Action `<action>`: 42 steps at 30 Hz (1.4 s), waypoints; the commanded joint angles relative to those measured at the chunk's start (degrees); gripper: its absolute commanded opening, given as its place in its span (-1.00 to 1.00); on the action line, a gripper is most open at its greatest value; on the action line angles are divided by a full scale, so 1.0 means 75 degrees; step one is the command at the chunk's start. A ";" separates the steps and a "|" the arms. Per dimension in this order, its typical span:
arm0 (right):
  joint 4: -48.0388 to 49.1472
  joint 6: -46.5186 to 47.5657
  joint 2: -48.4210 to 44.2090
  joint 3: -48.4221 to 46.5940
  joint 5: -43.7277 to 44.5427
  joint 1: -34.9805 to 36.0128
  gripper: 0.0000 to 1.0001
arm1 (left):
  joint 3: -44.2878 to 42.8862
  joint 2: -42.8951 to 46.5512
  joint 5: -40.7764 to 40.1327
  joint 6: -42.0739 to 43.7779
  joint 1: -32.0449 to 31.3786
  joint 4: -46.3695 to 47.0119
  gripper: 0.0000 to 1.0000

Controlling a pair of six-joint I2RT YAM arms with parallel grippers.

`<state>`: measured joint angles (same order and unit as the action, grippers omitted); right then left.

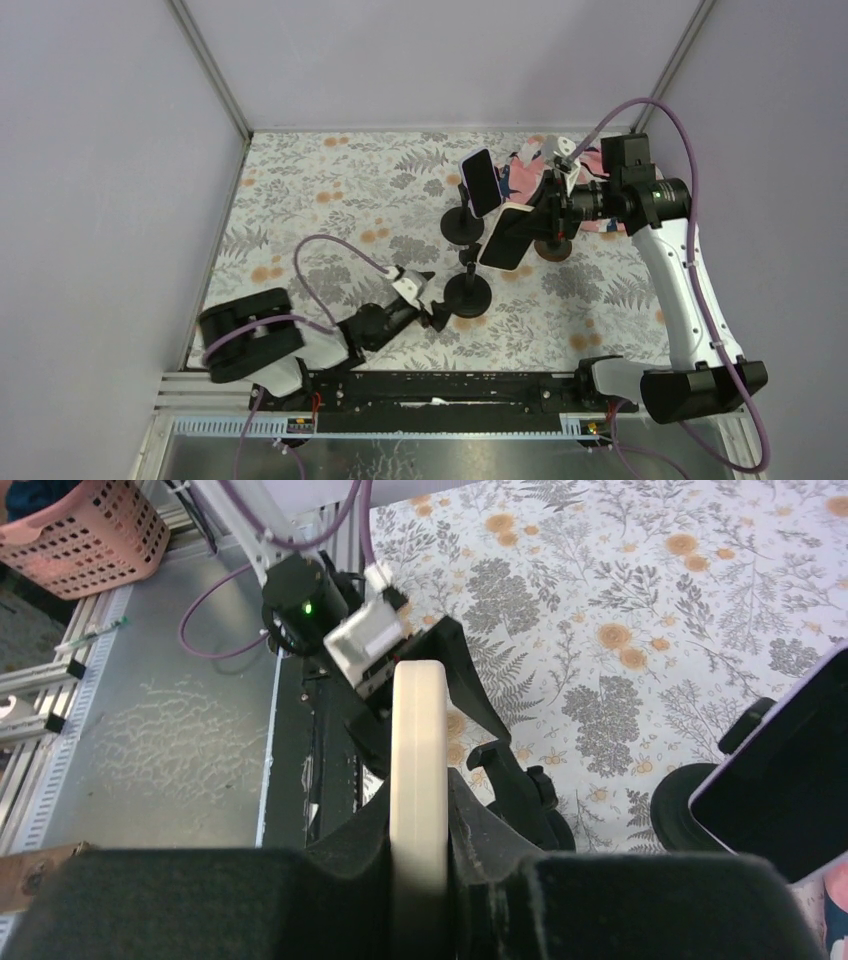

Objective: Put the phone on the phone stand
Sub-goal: Adjust the phone stand at the center of the board.

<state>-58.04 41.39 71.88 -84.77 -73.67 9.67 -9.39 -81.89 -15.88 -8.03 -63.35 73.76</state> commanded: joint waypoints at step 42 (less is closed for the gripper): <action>0.2415 -0.2155 -0.0805 0.1109 -0.1125 -0.0399 -1.00 | -0.1502 -0.2793 0.4224 0.0508 0.1754 0.0989 -0.27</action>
<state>-43.90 27.99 67.75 -76.71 -77.69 6.96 -20.97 -103.85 13.28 -5.85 -50.35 84.03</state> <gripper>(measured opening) 0.207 0.271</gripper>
